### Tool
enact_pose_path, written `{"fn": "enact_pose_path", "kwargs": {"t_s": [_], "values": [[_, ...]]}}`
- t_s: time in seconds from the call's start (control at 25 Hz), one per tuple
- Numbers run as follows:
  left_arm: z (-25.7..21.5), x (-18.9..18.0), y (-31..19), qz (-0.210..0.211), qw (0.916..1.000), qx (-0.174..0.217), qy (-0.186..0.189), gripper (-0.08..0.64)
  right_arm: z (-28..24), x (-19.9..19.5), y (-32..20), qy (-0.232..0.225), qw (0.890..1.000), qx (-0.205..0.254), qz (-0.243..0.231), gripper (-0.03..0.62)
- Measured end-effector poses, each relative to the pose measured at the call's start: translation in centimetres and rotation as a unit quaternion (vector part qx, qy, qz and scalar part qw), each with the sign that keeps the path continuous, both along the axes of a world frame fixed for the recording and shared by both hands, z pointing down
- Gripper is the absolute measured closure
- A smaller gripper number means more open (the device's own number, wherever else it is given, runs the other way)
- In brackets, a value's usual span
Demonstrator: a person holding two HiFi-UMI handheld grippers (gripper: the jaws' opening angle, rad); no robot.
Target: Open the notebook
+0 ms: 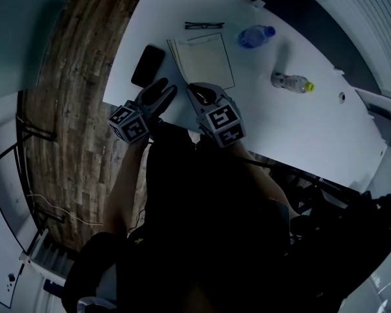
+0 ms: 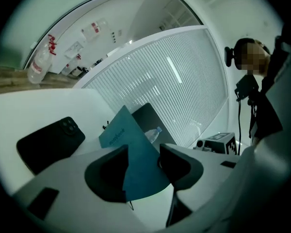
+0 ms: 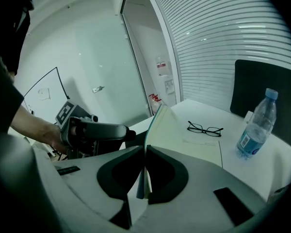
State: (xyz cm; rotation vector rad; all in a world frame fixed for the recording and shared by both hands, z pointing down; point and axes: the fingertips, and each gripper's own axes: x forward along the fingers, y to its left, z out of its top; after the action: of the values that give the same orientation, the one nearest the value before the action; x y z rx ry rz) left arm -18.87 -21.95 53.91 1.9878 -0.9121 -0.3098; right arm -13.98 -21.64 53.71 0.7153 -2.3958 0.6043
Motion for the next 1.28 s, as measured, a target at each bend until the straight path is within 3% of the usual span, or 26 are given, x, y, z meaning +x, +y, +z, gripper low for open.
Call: {"fn": "enact_pose_path", "kwargs": {"t_s": [0.24, 0.64, 1.28], "values": [[-0.7, -2.3, 0.8, -0.035, 0.9984, 0.034, -0.030, 0.420, 0.5, -2.1, 0.7, -0.009, 0.999, -0.006, -0.038, 0.552], [-0.2, -5.9, 2.2, -0.097, 0.9939, 0.036, -0.040, 0.422, 2.6, -5.7, 2.4, -0.005, 0.995, -0.041, -0.090, 0.552], [1.4, -8.9, 3.9, -0.135, 0.9895, 0.030, -0.043, 0.422, 6.4, -8.9, 3.6, 0.001, 0.990, -0.073, -0.120, 0.554]]}}
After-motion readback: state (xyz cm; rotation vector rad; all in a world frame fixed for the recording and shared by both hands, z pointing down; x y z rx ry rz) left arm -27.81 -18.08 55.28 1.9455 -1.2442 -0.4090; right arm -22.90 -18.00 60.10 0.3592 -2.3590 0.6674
